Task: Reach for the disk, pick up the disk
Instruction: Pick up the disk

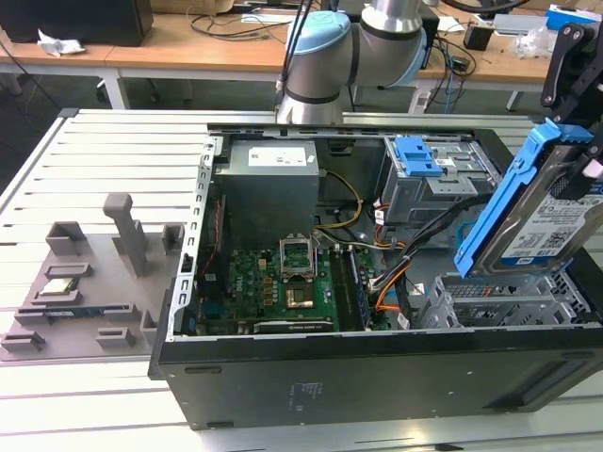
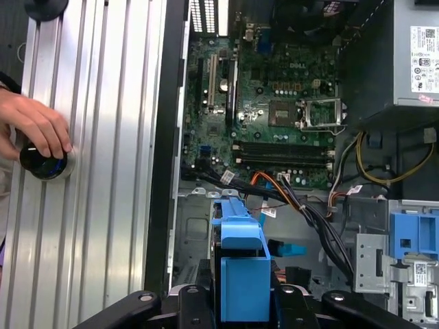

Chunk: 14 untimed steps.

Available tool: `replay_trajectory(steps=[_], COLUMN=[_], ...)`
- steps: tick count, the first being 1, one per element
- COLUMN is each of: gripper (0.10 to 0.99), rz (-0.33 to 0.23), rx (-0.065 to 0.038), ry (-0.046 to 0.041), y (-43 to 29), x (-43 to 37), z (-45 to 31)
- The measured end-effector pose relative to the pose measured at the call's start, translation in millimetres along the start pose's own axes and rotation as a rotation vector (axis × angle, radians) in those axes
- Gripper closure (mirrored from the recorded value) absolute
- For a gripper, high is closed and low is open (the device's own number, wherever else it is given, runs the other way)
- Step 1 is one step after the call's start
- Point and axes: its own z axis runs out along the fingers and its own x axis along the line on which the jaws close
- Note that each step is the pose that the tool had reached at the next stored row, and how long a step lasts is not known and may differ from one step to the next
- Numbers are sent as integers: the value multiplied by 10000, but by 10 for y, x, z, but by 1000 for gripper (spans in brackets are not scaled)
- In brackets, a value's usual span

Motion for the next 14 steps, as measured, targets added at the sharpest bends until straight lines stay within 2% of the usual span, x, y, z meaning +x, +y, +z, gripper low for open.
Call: replay_trajectory(steps=[11,14], gripper=[722,722], rz=[14,14], rx=[-1,-1], ry=[4,7], y=[-2,-3], x=[6,6], z=[121,130])
